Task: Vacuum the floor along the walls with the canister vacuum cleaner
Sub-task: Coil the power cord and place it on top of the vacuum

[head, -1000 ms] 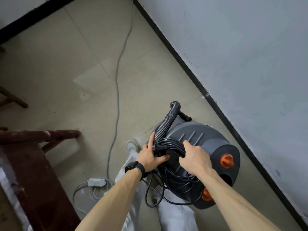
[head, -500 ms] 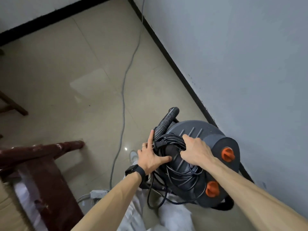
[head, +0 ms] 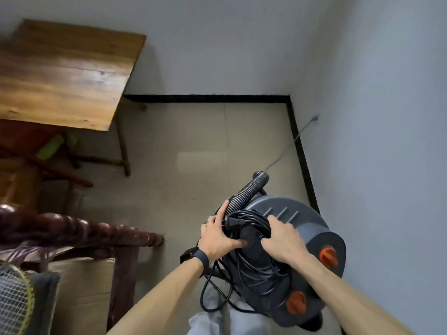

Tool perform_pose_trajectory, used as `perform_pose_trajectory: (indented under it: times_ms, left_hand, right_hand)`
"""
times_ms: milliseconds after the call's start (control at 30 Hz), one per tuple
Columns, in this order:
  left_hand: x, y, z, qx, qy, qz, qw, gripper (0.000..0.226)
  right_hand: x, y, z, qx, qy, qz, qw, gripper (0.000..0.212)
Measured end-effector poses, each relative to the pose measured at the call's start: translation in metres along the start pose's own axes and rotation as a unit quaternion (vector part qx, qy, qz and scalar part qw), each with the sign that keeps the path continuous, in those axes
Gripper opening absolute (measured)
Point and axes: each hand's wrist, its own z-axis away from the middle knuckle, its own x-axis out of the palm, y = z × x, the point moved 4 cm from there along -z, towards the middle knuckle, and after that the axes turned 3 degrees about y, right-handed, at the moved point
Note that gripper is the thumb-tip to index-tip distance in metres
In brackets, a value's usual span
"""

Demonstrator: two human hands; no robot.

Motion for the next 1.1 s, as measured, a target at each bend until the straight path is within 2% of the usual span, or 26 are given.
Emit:
perform_pose_trajectory:
  times_ms: [167,300,400,567,900,1100]
  left_hand:
    - [-0.061,0.009,-0.047,-0.04,0.084,0.026,0.995,0.12]
    - [-0.102,0.003,-0.087,-0.102,0.178,0.06,0.977,0.105]
    - [-0.126,-0.013,-0.111,-0.166,0.198,0.091,0.962,0.107]
    - [-0.163,-0.05,-0.14,-0.257,0.216,0.175,0.926,0.114]
    - [-0.235,-0.156,-0.187,-0.304,0.309,0.303,0.849,0.106]
    - [-0.268,-0.224,-0.203,-0.342,0.346,0.335,0.807,0.102]
  right_hand:
    - [-0.035,-0.064,-0.072,-0.082,-0.001,0.018,0.996,0.017]
    - [-0.048,-0.12,-0.145,-0.156,-0.027,0.039,0.987,0.017]
    - [-0.044,-0.162,-0.186,-0.21,-0.049,0.07,0.974,0.018]
    - [-0.02,-0.235,-0.231,-0.275,-0.073,0.107,0.953,0.022]
    - [0.056,-0.376,-0.298,-0.329,-0.122,0.189,0.917,0.016]
    - [0.116,-0.452,-0.325,-0.342,-0.155,0.229,0.898,0.017]
